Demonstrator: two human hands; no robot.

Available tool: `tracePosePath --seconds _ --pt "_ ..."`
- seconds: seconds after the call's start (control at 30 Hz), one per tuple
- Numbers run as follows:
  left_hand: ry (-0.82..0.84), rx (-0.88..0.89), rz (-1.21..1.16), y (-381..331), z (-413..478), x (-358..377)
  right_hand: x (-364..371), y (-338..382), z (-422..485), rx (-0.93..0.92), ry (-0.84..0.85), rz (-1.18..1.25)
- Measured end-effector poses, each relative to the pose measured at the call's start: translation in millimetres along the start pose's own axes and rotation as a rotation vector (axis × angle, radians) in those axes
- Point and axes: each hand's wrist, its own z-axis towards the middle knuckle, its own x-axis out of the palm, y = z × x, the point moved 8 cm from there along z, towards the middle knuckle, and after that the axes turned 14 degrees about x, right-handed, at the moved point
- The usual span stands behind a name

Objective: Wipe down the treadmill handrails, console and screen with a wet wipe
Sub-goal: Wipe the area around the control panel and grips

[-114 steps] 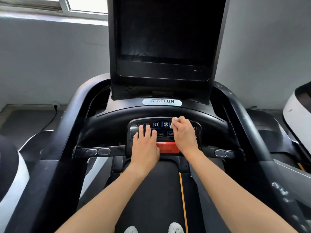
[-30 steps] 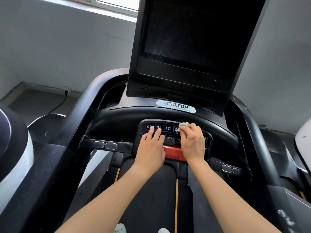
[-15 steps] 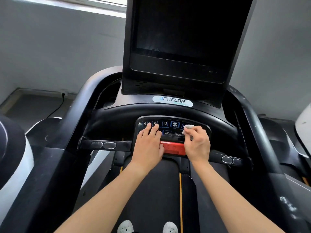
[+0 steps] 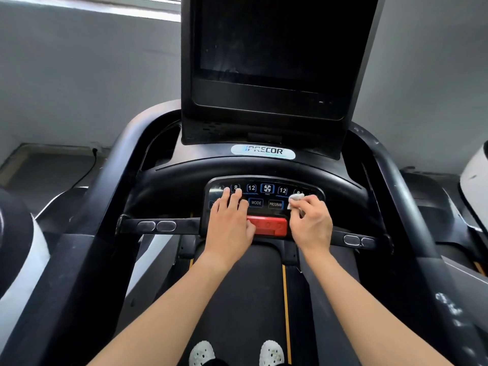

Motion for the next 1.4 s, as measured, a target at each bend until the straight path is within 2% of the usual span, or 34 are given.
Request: tracePosePath --seconds 0.07,0.17,0.23,0.3,0.43,0.5,0.63,0.73,0.8,0.93,1.0,1.1,1.2,1.4 --pt "-0.005 -0.01 -0.01 0.6 0.2 -1.1 8.2 13.2 -4.1 -0.015 0.043 0.047" --pt "0.002 -0.024 0.003 -2.7 0.6 -1.9 23.0 38.4 -11.2 -0.246 0.196 0.014" --pt "0.011 -0.018 0.027 -5.5 1.9 -2.8 18.9 38.1 -8.7 -0.3 0.201 -0.015" --pt "0.022 0.009 0.051 -4.6 3.1 -3.6 7.3 23.8 0.6 -0.231 0.111 -0.029" --pt "0.028 0.049 0.072 1.0 3.0 -5.1 -6.0 -4.4 10.4 0.066 -0.04 0.028" --pt "0.031 0.046 0.086 -0.4 4.2 -5.2 0.3 8.4 9.6 0.06 -0.027 0.052" --pt "0.022 0.024 0.103 -7.3 6.6 -8.5 13.8 42.0 13.1 -0.127 0.075 0.013" --pt "0.027 0.01 0.122 -11.6 7.5 -11.1 10.0 40.7 20.6 -0.222 0.077 -0.061" --pt "0.05 0.003 0.142 -13.9 8.8 -10.4 -3.0 20.3 27.7 -0.158 0.005 -0.064" --pt "0.076 -0.034 0.158 -15.8 9.7 -9.4 -17.5 -17.1 30.2 0.119 -0.056 0.026" --pt "0.07 -0.044 0.149 -19.8 11.1 -9.1 -10.1 -9.9 28.3 0.114 -0.009 0.056" --pt "0.046 0.009 0.127 -32.3 15.6 -8.2 0.3 9.9 23.8 -0.039 0.103 0.047" --pt "0.049 0.096 0.088 -46.0 21.7 -2.5 -4.8 0.8 24.9 -0.121 0.117 -0.009" --pt "0.082 0.11 0.065 -54.7 23.2 7.5 -16.3 -38.7 21.5 0.154 0.023 0.13"
